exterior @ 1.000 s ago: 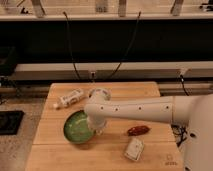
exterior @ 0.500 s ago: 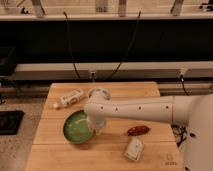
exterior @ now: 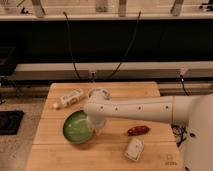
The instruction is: Drag the ceramic bowl in a circle
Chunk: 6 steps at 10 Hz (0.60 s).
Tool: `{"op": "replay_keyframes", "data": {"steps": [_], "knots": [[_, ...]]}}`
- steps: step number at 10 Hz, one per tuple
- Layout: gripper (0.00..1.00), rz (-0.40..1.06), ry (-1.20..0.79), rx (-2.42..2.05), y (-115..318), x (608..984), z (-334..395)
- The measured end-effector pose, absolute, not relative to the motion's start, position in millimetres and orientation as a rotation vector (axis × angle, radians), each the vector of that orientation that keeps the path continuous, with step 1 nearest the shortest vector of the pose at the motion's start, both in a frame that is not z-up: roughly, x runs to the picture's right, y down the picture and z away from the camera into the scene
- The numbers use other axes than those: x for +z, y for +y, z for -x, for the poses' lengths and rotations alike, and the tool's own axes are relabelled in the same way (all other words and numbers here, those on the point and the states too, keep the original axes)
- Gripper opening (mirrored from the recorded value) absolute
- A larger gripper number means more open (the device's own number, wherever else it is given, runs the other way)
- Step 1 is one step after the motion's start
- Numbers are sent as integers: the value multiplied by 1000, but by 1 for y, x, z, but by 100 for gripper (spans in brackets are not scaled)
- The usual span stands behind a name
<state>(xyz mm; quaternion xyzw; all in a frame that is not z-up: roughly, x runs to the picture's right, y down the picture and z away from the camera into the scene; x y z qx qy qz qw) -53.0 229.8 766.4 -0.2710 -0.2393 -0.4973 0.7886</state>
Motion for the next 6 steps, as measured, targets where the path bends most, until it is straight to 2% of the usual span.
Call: {"op": "replay_keyframes", "data": {"steps": [6], "knots": [[1,588,-521,-1071,230,765,55]]}}
